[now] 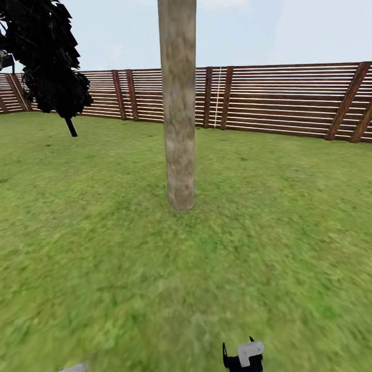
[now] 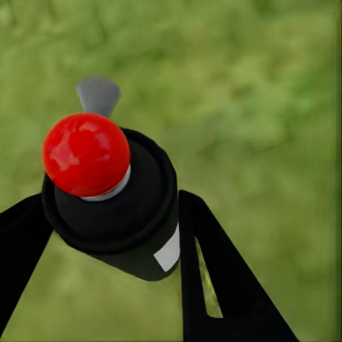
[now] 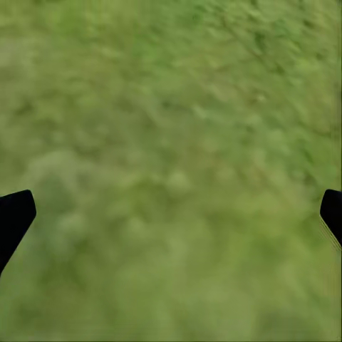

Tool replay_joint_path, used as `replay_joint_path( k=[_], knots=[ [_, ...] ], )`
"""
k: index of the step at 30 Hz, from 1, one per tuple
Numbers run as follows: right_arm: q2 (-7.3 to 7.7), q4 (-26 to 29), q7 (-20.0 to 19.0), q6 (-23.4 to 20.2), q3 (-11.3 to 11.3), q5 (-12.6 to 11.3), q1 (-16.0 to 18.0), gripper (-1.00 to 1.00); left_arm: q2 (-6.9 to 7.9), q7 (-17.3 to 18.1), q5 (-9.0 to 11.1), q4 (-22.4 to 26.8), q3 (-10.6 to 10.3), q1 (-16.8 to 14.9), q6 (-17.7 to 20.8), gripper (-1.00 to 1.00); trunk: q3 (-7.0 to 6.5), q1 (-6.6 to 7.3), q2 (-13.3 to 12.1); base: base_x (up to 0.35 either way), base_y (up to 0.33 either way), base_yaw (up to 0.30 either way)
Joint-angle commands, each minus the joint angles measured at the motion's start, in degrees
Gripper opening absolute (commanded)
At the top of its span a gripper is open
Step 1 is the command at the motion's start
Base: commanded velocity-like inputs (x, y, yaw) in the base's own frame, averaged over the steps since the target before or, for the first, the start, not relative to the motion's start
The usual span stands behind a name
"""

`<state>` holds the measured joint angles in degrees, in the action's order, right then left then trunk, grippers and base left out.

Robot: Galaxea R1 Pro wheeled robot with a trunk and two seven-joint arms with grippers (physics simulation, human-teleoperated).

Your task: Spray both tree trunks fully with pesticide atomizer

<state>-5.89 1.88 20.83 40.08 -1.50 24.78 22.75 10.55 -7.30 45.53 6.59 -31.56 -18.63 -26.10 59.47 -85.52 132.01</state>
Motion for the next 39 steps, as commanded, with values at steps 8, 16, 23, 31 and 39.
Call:
replay_joint_path(
  k=[8, 16, 23, 31, 39],
  knots=[
    [0.04, 0.0, 0.1, 0.0, 0.0, 0.0, 0.0, 1.00, 0.00, 0.0, 0.0, 0.0, 0.0, 0.0, 0.0, -1.00, 0.00, 0.00, 0.0, 0.344, 0.000, 0.000],
    [0.44, 0.1, -0.1, 0.0, 0.0, -0.1, 0.0, 1.00, 0.00, 0.0, 0.0, 0.0, 0.0, 0.0, 0.0, -1.00, 0.00, 0.00, 0.0, 0.344, 0.000, 0.000],
    [0.44, 0.1, -0.1, 0.0, 0.0, -0.1, 0.0, 1.00, -0.07, 0.0, -0.1, 0.0, -0.1, 0.0, 0.0, -1.00, 0.00, 0.00, 0.0, 0.344, 0.000, 0.000],
    [0.40, 0.1, 0.0, 0.0, -0.1, -0.1, 0.0, 1.00, -0.19, 0.0, -0.3, 0.0, 0.0, 0.0, 0.0, -1.00, 0.00, 0.00, 0.0, 0.344, -0.001, 0.000],
    [0.52, 0.6, -0.3, -0.2, 0.1, 0.4, 0.0, 1.00, 1.33, 4.9, -2.5, 0.8, -0.6, -0.8, 0.0, -1.00, 0.00, 0.00, 0.0, 0.308, -0.116, 0.000]
  ],
)
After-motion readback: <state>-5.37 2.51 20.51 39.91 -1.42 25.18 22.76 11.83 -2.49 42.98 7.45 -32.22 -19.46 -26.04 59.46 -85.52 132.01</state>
